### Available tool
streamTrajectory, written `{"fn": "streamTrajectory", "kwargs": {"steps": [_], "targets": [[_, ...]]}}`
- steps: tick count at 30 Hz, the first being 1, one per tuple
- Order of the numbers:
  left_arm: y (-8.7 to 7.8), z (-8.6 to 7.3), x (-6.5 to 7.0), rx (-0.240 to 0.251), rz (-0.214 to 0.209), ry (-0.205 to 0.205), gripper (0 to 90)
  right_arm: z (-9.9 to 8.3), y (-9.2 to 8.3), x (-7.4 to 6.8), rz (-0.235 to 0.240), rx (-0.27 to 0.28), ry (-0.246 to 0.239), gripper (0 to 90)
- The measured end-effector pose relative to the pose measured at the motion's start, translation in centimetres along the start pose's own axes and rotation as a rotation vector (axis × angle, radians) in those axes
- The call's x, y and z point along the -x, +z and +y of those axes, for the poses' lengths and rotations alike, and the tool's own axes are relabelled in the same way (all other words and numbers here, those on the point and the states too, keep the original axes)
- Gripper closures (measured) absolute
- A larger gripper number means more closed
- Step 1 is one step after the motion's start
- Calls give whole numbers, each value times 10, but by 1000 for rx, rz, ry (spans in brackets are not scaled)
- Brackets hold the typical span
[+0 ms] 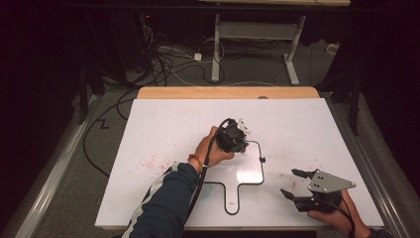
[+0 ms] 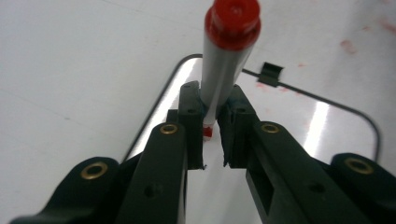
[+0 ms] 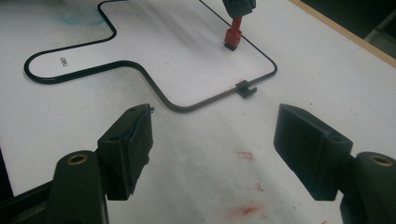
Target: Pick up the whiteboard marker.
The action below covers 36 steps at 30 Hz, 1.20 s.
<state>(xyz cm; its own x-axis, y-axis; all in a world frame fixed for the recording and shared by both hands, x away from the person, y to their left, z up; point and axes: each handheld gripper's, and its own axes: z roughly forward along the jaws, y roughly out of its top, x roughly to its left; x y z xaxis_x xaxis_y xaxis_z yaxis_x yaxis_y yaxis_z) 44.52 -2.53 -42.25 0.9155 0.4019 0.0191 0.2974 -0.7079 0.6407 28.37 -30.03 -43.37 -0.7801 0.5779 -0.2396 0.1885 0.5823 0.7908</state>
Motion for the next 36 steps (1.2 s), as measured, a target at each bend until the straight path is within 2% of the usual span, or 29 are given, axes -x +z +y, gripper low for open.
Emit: {"fn": "streamTrajectory", "kwargs": {"steps": [4,6,8,10,15,20,27,28,31,33,36], "targets": [[3,0,13,23,-55,13,785,1,0,0,0,3,-2,291],[8,4,24,33,-70,38,785,1,0,1,-1,2,0,291],[13,10,34,30,-46,61,784,1,0,0,-1,2,1,292],[20,16,40,33,-29,67,784,2,1,0,3,4,0,292],[32,23,35,52,8,44,787,1,1,0,4,3,-3,291],[36,21,27,97,-27,-15,787,0,0,1,1,5,3,292],[39,17,24,153,-110,-49,788,0,-1,1,-1,2,8,292],[39,16,25,156,-113,-47,788,0,-1,1,0,2,6,292],[39,13,28,172,-162,-51,788,0,0,1,5,3,-1,292],[37,10,31,167,-199,-31,788,0,0,0,3,5,-3,292],[31,5,39,158,-212,-5,788,0,-1,0,2,9,4,292]]}}
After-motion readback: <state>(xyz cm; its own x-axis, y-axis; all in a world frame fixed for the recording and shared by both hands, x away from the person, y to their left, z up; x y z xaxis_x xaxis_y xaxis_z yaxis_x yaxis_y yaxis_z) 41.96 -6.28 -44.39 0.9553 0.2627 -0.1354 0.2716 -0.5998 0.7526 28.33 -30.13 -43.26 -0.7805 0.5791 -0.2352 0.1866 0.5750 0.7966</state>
